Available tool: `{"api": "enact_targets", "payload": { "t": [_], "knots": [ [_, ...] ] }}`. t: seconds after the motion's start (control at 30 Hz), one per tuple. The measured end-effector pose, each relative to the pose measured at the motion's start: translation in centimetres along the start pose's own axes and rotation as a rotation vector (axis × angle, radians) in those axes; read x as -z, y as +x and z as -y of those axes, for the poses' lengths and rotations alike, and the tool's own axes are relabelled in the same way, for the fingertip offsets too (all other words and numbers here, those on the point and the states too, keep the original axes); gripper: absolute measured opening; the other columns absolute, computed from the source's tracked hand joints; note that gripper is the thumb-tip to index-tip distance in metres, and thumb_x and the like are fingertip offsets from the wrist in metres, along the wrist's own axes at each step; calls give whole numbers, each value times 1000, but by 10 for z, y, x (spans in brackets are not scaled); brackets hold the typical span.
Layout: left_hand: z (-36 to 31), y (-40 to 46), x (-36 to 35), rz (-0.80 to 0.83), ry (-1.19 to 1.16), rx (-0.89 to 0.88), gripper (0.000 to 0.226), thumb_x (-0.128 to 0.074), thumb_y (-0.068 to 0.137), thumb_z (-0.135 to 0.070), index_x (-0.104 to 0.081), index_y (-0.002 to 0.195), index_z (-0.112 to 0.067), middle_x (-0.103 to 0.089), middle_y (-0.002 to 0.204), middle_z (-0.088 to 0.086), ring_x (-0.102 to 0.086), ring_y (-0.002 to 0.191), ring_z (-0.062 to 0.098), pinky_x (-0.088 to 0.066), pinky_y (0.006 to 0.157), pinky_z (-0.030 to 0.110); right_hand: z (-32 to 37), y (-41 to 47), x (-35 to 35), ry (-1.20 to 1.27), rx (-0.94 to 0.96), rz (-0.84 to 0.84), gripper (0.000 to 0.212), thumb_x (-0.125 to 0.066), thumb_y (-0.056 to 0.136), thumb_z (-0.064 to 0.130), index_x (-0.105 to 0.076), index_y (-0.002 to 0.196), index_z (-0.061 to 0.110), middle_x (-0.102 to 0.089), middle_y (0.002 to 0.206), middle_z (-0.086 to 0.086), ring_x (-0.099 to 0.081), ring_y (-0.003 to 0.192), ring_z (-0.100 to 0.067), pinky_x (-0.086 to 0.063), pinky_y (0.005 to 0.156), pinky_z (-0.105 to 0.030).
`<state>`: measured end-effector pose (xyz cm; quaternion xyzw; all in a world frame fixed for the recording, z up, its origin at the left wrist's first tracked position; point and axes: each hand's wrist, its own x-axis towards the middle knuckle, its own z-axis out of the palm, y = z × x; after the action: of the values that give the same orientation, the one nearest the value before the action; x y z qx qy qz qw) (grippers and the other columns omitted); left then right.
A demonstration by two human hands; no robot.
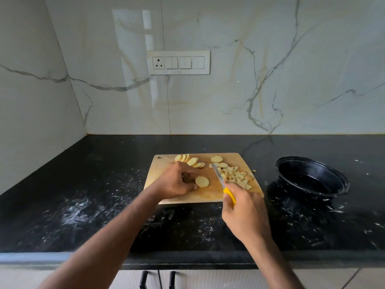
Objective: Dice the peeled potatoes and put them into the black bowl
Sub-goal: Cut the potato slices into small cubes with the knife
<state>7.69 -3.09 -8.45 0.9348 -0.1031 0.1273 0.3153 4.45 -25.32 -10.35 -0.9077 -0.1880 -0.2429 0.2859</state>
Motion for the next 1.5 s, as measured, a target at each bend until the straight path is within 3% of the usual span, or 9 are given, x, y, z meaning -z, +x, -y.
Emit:
{"api": "enact_targets", "payload": {
  "t": [0.13, 0.27, 0.4, 0.5, 0.67, 0.83, 1.0, 1.17, 1.5],
  "knots": [
    [-8, 21, 18, 275, 177, -106, 54, -77, 83, -4, -68, 130, -29, -56, 135, -8, -46, 119, 5, -38, 92, 15, -2, 1, -2, 2, -15, -28, 41, -67, 88, 24, -66, 128, 28, -71, 68, 4, -64, 58, -17, -58, 59, -36],
    [-20, 44, 19, 503, 345, -157, 51, -76, 87, -10, -65, 133, -29, -51, 143, -3, -42, 131, 14, -33, 102, 25, -2, 1, -3, -17, -16, -4, 43, -64, 89, 28, -63, 132, 30, -72, 76, 4, -66, 66, -18, -56, 62, -34],
    [-24, 57, 19, 567, 393, -160, 45, -79, 84, -14, -70, 126, -28, -59, 130, -2, -55, 115, 18, -48, 98, 37, -1, 0, -3, -20, -31, 45, 44, -58, 92, 33, -57, 136, 33, -70, 79, 2, -65, 72, -19, -57, 65, -34],
    [-23, 57, 19, 563, 425, -171, 43, -78, 86, -19, -69, 126, -29, -60, 122, -4, -53, 102, 13, -42, 83, 30, -1, 0, -2, -21, -37, 62, 42, -57, 93, 34, -57, 135, 33, -70, 82, 0, -66, 76, -21, -55, 66, -34],
    [-23, 53, 22, 499, 421, -123, 41, -78, 87, -25, -70, 127, -22, -63, 107, -7, -55, 90, 9, -37, 68, 18, -2, 0, -3, -21, -13, 76, 40, -57, 93, 33, -59, 133, 32, -71, 82, 4, -67, 72, -15, -56, 64, -30],
    [-19, 40, 4, 257, 378, 26, 39, -80, 83, -36, -74, 120, -22, -74, 112, -3, -57, 88, 7, -42, 82, 22, -2, 0, -4, -19, 14, 86, 42, -57, 93, 33, -58, 135, 32, -73, 88, 6, -67, 77, -12, -57, 68, -28],
    [-20, 16, -21, -47, 173, 137, 32, -79, 84, -38, -77, 112, -24, -56, 67, -16, -48, 57, -2, -35, 49, 8, 0, -1, -5, -41, 22, 93, 42, -55, 94, 33, -57, 137, 33, -72, 92, 6, -68, 83, -14, -56, 72, -29],
    [-12, -5, -15, -99, 68, 80, 37, -82, 80, -36, -75, 115, -27, -58, 85, -25, -56, 77, -7, -41, 67, 3, 2, -3, -3, -75, 52, 123, 45, -52, 97, 32, -52, 142, 33, -72, 93, 4, -68, 84, -12, -52, 72, -23],
    [-1, -2, -28, -187, 81, 204, 35, -81, 78, -41, -77, 110, -28, -68, 87, -16, -59, 87, 12, -54, 84, 34, 9, -4, -8, -169, 159, 189, 51, -47, 99, 28, -44, 149, 25, -69, 79, 2, -64, 70, -13, -54, 71, -29]
  ]
}}
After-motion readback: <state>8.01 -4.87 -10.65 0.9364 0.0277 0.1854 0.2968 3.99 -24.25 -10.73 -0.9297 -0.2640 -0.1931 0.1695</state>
